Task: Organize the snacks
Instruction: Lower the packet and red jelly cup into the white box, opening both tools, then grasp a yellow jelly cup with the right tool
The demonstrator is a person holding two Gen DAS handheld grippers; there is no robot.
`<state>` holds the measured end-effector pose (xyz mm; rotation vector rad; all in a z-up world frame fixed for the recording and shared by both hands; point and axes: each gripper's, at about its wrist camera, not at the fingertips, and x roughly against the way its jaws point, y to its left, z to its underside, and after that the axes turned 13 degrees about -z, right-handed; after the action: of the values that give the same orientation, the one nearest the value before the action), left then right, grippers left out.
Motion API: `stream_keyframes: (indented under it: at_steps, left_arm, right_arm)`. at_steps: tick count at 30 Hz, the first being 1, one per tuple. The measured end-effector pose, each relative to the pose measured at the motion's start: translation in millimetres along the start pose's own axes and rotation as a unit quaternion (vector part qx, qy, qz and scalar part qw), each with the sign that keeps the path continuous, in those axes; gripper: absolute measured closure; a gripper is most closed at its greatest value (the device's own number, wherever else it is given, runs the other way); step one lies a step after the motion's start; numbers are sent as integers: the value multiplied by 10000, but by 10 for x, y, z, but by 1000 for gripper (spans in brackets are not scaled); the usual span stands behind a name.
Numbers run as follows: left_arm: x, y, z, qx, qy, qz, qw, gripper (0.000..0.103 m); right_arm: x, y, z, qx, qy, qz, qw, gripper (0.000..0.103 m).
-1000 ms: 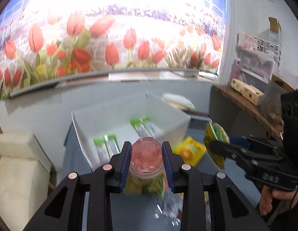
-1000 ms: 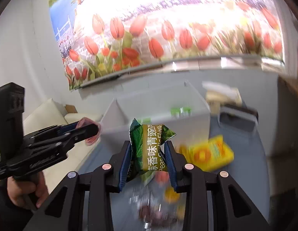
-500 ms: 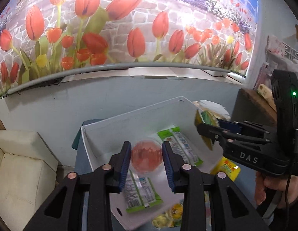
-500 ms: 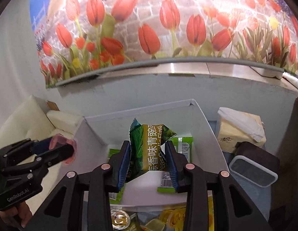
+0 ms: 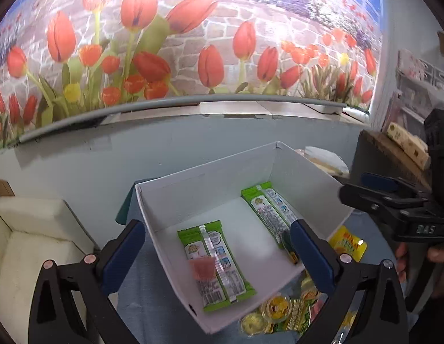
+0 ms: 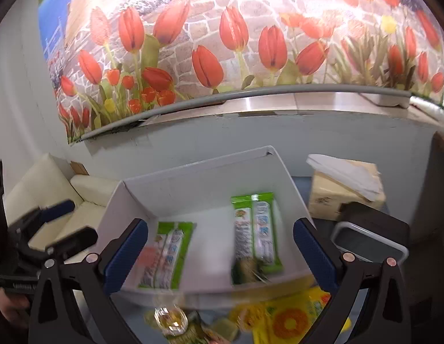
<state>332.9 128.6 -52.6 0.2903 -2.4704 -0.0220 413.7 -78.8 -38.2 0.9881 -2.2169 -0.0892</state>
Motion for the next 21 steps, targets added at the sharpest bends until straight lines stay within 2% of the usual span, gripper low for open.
stream_keyframes:
  at_steps: [5, 9, 11, 15, 21]
  left_arm:
    - [283, -66, 287, 13, -203, 105, 9997, 0]
    - [466, -174, 713, 31, -40, -5, 10000, 0]
    - [539, -240, 916, 36, 64, -6, 10000, 0]
    - [715, -379, 1219, -128, 171, 42, 9998, 0]
    - [908, -438, 1365, -315, 222, -70, 9992, 0]
  right_arm:
    - [322, -90, 509, -178, 12, -16, 9998, 0]
    - [360, -280, 962, -626, 481, -93, 9968, 0]
    - [328, -344, 1141, -752, 552, -52, 9956, 0]
    - [147, -386, 1212, -905, 654, -114, 9937, 0]
    - [-269, -374, 1076, -891, 811, -283, 9923, 0]
